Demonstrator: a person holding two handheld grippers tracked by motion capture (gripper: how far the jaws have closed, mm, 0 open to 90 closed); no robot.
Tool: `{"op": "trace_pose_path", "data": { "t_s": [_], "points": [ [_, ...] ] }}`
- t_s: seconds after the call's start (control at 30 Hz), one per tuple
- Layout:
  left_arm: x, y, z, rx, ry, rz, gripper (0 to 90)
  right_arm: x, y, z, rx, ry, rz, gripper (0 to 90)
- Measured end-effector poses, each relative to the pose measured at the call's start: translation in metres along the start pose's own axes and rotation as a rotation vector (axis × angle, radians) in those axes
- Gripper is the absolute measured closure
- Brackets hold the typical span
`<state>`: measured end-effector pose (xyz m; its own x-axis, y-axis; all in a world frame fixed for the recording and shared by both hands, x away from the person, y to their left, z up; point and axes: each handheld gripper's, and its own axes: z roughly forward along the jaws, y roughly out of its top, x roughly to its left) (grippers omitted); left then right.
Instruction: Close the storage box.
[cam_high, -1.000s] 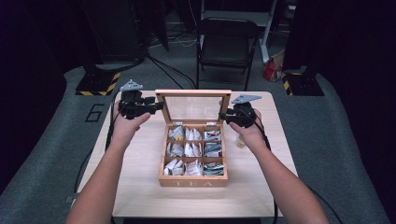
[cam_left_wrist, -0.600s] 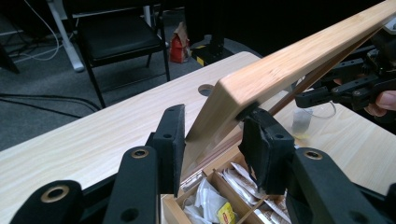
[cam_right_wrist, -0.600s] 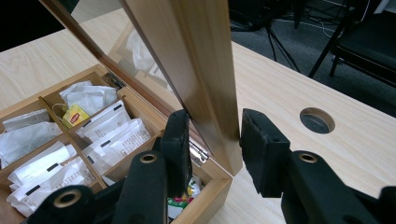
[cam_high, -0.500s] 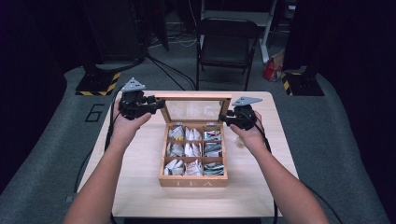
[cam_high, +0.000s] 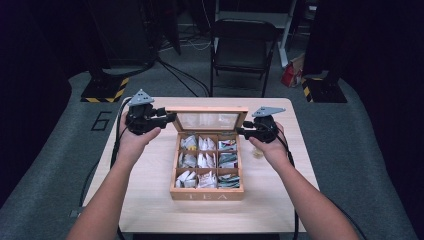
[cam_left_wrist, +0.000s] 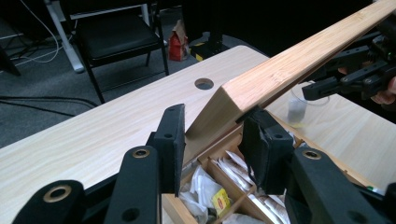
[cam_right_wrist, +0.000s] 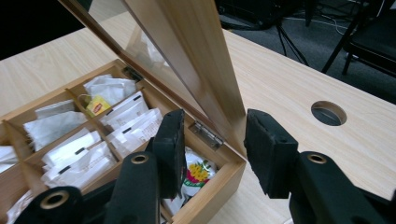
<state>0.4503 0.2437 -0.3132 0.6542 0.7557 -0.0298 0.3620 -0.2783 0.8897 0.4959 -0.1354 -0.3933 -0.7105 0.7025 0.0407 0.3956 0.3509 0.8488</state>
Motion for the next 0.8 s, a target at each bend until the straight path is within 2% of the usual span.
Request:
{"op": "trace_pose_path", "data": {
  "t_s": [0.4,0.8],
  "points": [
    [-0.012,-0.019,-0.009,-0.003,-0.017,0.009,58.6,0.019,-0.006,-0.025,-0.017,0.024,-0.031,55.3],
    [-0.022,-0.035,-0.016,0.01,-0.021,0.028,58.0,0.033,-0.017,-0.04,-0.027,0.057,-0.042,54.9]
  ]
}}
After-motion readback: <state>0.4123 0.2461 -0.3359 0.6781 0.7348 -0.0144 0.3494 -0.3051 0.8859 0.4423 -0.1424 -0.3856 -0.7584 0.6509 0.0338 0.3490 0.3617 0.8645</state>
